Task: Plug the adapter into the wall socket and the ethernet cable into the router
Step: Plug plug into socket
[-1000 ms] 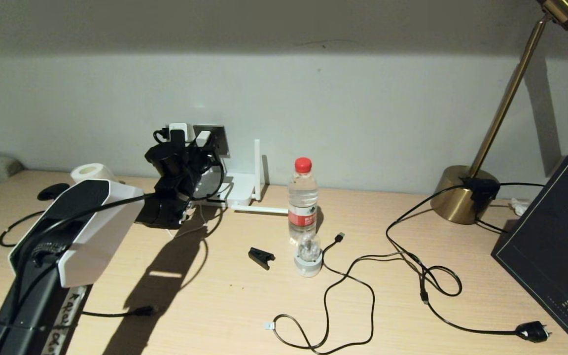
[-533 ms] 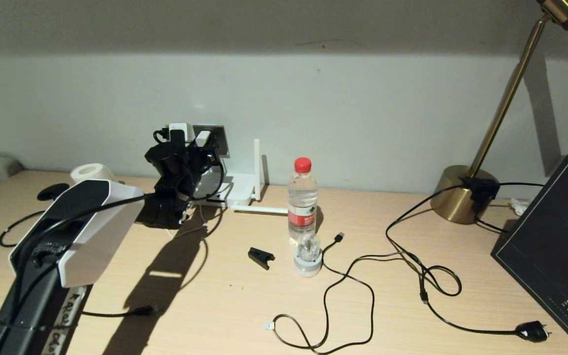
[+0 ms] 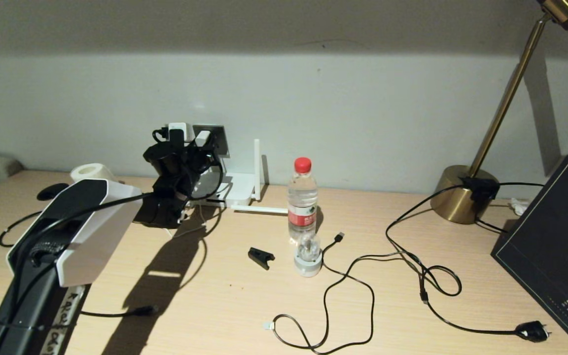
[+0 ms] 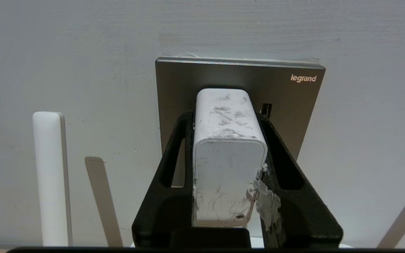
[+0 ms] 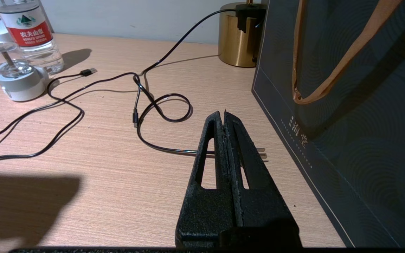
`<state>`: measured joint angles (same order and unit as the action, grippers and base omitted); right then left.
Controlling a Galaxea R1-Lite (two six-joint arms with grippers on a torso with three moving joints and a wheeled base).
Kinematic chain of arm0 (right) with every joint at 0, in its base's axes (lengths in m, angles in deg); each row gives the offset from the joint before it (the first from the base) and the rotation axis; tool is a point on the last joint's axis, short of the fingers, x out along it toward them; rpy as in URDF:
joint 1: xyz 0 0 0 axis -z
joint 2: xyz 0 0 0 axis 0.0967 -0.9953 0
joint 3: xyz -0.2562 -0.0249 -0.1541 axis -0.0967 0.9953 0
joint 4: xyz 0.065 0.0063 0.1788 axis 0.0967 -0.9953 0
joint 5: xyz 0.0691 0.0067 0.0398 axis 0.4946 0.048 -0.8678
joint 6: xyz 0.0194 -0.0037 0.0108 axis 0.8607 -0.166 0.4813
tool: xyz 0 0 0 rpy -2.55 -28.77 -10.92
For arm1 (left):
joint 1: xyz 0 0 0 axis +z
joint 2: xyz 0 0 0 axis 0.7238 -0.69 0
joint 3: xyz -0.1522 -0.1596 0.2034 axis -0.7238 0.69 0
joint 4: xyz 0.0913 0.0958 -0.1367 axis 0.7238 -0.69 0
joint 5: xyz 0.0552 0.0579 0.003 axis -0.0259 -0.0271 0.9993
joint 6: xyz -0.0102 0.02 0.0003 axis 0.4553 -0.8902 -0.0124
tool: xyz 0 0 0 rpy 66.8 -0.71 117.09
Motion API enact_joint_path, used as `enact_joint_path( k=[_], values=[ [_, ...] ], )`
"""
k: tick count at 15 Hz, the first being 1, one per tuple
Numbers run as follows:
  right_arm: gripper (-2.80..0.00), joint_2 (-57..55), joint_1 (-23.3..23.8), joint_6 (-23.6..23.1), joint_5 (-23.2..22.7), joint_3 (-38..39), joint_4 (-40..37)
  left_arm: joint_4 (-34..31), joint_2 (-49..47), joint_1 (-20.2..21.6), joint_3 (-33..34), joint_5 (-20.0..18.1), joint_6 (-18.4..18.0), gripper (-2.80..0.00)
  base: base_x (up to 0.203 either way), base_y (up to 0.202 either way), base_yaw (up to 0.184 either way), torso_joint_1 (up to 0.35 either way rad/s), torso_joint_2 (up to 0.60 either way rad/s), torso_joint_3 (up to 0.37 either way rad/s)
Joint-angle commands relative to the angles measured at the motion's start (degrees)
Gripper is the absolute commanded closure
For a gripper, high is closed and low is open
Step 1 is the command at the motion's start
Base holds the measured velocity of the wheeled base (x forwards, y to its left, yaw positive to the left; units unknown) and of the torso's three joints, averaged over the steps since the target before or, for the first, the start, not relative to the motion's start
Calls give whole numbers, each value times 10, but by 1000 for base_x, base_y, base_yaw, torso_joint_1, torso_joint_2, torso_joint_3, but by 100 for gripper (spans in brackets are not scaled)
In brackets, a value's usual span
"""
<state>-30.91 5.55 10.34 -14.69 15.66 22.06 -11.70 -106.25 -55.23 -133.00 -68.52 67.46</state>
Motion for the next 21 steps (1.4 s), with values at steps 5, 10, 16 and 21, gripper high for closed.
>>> enact_joint_path(
  k=[5,10,16,21],
  values=[
    [0,-1,0,0,0,20,1,6,5,9,0,-16,0,0,0,0,0,0,0,0],
    [0,-1,0,0,0,20,1,4,2,8,-1,-19,0,0,0,0,0,0,0,0],
    [0,0,0,0,0,20,0,4,0,4,-1,-16,1,0,0,0,0,0,0,0],
    [0,-1,0,0,0,20,1,7,-2,2,-1,-12,2,0,0,0,0,0,0,0]
  ],
)
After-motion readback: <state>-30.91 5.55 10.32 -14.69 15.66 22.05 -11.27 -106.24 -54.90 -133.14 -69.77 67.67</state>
